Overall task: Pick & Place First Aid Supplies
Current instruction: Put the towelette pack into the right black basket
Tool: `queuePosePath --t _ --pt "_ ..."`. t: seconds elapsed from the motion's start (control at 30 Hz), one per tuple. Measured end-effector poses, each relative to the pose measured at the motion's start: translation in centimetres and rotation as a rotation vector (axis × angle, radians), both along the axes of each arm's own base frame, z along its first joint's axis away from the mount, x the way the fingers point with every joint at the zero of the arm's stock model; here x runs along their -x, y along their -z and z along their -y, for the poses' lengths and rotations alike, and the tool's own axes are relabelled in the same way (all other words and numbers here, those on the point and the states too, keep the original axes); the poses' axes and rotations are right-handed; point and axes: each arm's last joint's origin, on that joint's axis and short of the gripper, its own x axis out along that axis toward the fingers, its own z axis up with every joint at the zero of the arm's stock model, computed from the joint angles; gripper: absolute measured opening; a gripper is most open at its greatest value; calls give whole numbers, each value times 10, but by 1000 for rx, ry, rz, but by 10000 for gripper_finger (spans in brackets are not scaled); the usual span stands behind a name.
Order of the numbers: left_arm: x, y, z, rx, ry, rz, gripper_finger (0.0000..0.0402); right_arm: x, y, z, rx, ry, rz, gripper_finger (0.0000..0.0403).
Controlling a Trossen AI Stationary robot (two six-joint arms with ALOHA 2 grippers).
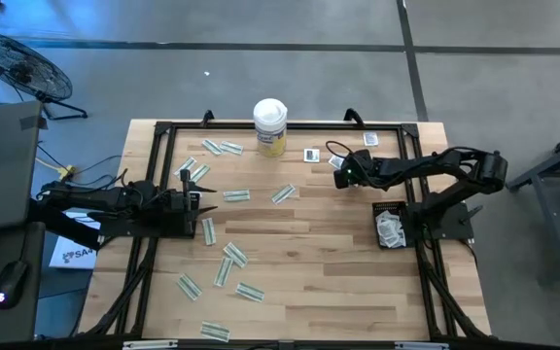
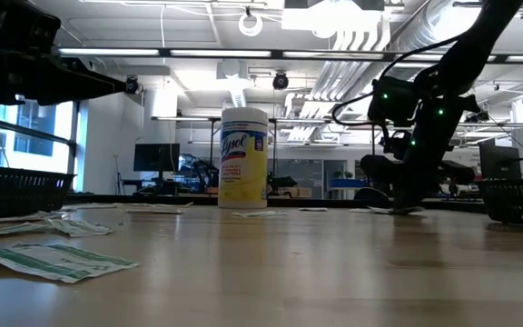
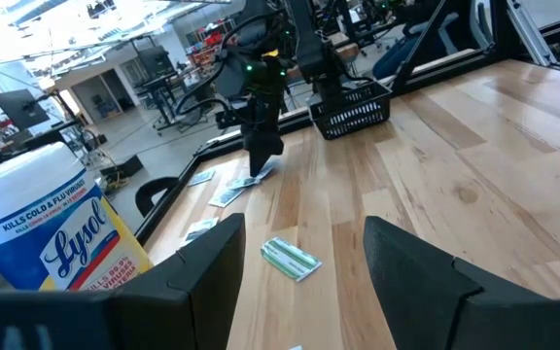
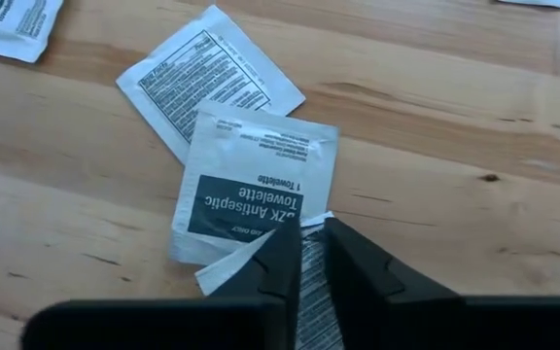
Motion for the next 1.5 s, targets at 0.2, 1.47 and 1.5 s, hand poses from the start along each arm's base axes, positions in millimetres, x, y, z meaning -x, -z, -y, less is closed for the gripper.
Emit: queuePosePath --t 0.2,1.47,1.5 --pt "0 0 0 0 0 0 206 -3 -3 1 14 20 3 8" --pt "0 0 0 0 0 0 206 12 -6 7 -190 205 -24 112" --pt "0 0 0 0 0 0 206 12 -6 7 -192 204 -21 105"
